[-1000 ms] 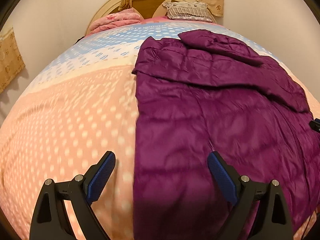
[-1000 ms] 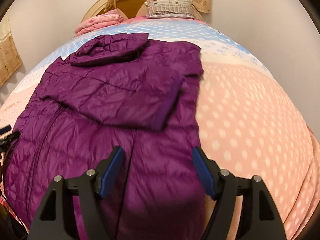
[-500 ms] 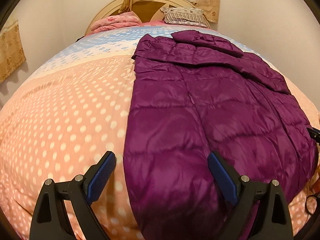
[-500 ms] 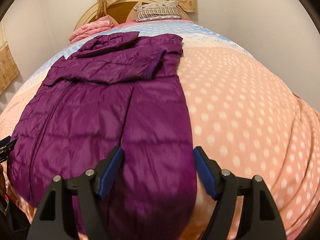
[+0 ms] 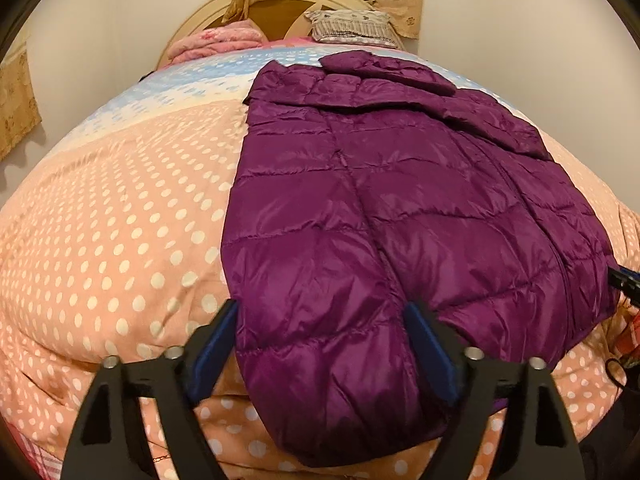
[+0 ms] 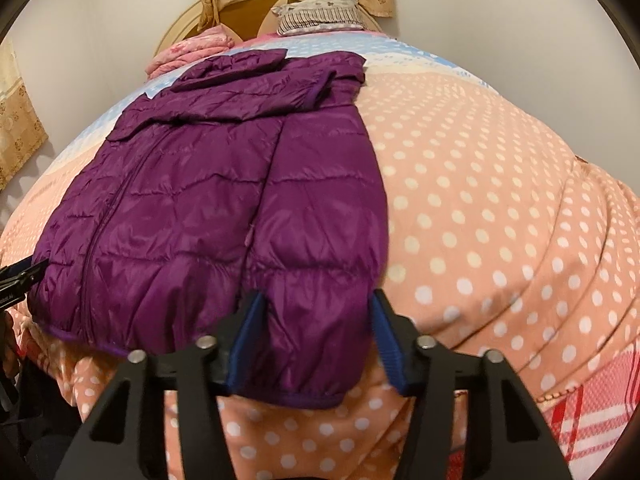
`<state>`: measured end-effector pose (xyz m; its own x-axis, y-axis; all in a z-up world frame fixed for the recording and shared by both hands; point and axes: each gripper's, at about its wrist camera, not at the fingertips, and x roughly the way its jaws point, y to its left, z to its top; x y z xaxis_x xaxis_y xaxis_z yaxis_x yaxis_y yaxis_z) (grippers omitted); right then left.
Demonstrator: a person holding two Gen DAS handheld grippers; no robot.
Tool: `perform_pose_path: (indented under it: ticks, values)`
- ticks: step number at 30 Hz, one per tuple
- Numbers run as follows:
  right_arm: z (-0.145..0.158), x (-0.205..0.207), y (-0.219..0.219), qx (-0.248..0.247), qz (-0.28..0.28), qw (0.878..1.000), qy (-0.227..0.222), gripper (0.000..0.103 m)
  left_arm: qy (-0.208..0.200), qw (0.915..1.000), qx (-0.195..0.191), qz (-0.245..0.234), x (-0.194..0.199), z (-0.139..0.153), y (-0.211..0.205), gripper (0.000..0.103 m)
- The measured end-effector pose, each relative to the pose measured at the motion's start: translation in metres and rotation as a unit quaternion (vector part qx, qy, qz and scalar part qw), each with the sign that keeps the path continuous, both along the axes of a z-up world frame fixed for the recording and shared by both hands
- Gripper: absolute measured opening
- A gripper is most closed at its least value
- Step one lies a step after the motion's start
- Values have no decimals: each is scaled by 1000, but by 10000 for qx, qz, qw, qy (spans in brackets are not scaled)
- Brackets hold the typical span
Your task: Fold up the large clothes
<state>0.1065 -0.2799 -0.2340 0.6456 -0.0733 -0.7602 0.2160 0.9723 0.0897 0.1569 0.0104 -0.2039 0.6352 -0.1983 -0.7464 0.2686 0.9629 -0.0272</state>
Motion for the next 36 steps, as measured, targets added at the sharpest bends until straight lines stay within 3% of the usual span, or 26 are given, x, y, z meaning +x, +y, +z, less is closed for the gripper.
perform_pose_path:
  ticks: [1, 2, 4, 6, 11, 23, 32, 36]
  values:
    - [0, 0, 1, 1, 30, 10000, -7, 26, -66, 9999, 51, -67, -3, 1, -2, 65]
    - [1, 0, 1, 48, 94, 9999, -21, 17, -98, 9998, 58, -150, -4, 2, -4, 58]
    - [2, -1, 2, 162, 176, 9997, -42, 10, -82, 9994, 5, -327, -9, 4, -8, 27]
    - [4, -1, 2, 228, 244, 9994, -78, 8, -231, 9988, 149, -415, -14, 9, -13, 12]
    - [19, -8, -6, 558, 282, 9975, -341, 6, -385, 9979, -98, -516, -15, 30, -3, 7]
    - [98, -54, -11, 685, 483, 9885, -1255, 5, -1187, 9873, -542, -905, -59, 119, 16, 5]
    - [186, -94, -8, 488, 604, 9693, -2334, 5, -1734, 9720, -1132, -1114, -98, 202, 37, 4]
    - [207, -81, -8, 336, 700, 9592, -2720, 5, -2098, 9654, -1010, -1170, -93, 219, 37, 4]
